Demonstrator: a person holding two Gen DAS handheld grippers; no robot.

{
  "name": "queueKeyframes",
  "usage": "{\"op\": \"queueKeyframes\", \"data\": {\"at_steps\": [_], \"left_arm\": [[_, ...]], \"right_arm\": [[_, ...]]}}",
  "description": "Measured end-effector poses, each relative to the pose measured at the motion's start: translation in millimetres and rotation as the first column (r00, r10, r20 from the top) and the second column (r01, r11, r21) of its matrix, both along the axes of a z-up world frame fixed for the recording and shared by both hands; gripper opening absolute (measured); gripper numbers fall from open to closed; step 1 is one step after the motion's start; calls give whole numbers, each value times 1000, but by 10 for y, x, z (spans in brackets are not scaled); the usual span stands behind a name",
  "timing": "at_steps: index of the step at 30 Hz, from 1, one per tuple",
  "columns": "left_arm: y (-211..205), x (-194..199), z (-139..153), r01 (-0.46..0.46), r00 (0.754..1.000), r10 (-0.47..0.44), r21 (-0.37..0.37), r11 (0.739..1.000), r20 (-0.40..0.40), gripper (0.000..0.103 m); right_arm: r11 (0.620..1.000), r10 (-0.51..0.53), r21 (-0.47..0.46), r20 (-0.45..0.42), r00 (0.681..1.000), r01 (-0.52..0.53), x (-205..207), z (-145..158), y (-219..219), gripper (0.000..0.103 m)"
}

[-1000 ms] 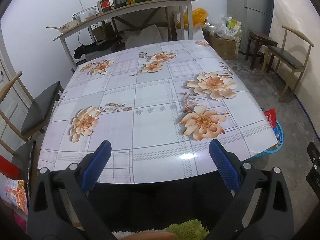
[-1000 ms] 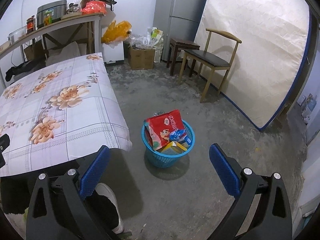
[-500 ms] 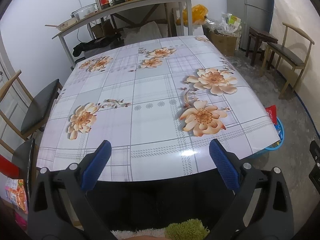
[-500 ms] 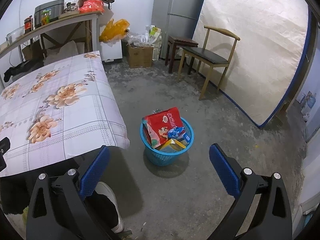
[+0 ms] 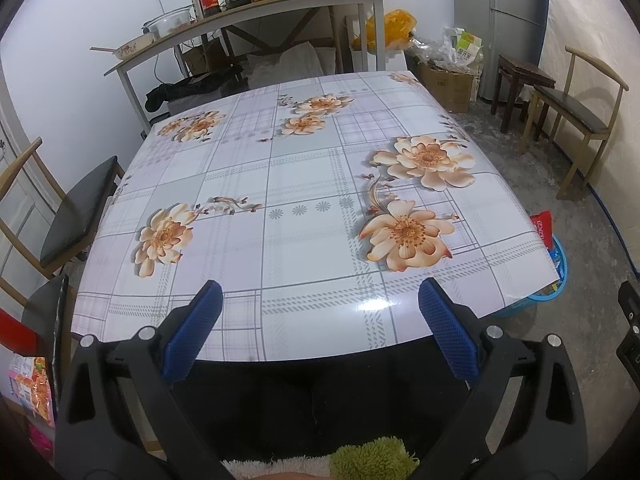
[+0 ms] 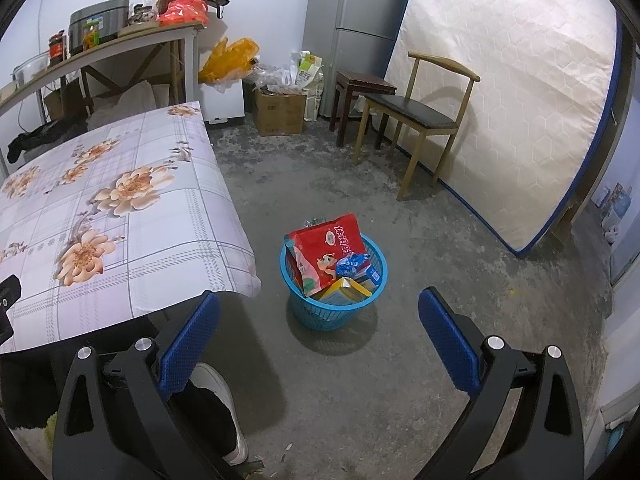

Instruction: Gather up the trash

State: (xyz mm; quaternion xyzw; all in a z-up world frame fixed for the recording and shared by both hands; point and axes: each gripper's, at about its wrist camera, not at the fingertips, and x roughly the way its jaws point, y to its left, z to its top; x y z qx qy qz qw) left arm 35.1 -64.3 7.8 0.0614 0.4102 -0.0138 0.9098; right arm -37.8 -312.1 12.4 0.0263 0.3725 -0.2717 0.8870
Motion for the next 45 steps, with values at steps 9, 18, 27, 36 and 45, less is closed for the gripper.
{"op": "queueKeyframes", "data": {"at_steps": [9,18,27,36,45], "left_arm": [[-8,-11,-15,2,1000,-2,2,1000,-3,94],[-7,-11,-16,3,1000,-3,2,1000,0,94],[-5,-10,-17,3,1000,-3,2,1000,0,94],[-9,-23,-14,0,1000,0,0,1000,-2,94],[-11,-23,-17,1,1000,-1,1,1000,-3,94]], "right_arm": [[1000,0,-1,-1,1000,0,-2,6,4,97],[1000,-2,-4,0,1000,2,-17,12,5,97],[1000,-3,-4,0,1000,3,-26,16,1,97],[1000,-4,-4,2,1000,4,-26,20,6,97],[1000,-3,-4,2,1000,3,-25,19,2,97]]}}
